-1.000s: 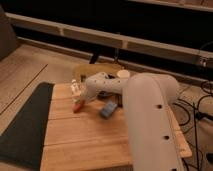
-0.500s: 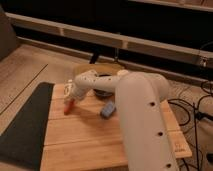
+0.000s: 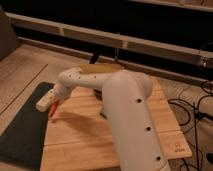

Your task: Drag the pepper across the table

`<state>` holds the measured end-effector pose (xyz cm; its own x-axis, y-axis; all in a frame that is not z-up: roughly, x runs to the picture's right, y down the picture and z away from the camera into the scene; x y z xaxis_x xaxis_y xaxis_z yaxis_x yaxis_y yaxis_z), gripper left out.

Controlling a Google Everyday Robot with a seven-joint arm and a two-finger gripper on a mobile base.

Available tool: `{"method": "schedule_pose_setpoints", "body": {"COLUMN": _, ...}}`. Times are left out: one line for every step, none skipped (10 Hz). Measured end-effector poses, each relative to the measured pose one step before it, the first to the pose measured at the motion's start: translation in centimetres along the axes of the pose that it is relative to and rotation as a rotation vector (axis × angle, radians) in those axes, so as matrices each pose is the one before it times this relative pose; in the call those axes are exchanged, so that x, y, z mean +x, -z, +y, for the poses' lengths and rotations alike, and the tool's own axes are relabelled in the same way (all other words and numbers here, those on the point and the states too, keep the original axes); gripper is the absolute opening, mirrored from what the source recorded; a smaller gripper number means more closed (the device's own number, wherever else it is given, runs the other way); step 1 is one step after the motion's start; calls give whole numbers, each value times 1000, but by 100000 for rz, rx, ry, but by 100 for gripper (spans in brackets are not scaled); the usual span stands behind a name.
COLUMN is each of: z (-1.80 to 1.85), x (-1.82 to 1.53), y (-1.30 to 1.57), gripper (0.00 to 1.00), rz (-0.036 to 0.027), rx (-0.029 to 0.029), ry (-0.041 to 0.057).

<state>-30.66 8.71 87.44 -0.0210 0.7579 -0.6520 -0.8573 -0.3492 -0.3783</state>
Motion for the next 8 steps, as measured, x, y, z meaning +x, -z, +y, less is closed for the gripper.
{"method": "schedule_pose_setpoints", "body": {"z": 128, "x": 304, "y": -256, "gripper": 0, "rz": 856, "rx": 930, "ry": 1856}}
{"method": "schedule_pose_setpoints", "body": {"z": -401, "x": 94, "y": -201, "gripper": 0, "rz": 554, "rx": 1128, "ry": 229}}
{"method": "schedule_pose_setpoints", "body": {"z": -867, "x": -252, "y": -37, "gripper": 0, "rz": -31, "rx": 1038, "ry": -910}}
{"method": "schedule_pose_setpoints", "body": {"z": -502, "x": -178, "y": -4, "gripper": 0, "rz": -13, "rx": 330, "ry": -934}}
{"method": "schedule_pose_setpoints", "body": {"z": -746, "x": -404, "y": 160, "gripper": 8, "rz": -330, "rx": 201, "ry": -2004}}
{"method": "schedule_pose_setpoints", "body": {"z": -303, "x": -205, "y": 95, "gripper": 16, "rz": -181, "rx": -40, "ry": -905}}
{"method": "schedule_pose_setpoints", "body": {"z": -323, "x": -156, "y": 33, "gripper": 27, "rz": -4, "rx": 30, "ry": -938}}
{"method": "schedule_pose_setpoints", "body": {"z": -242, "x": -163, "y": 50, "gripper": 36, "rz": -69, "rx": -134, "ry": -1073}}
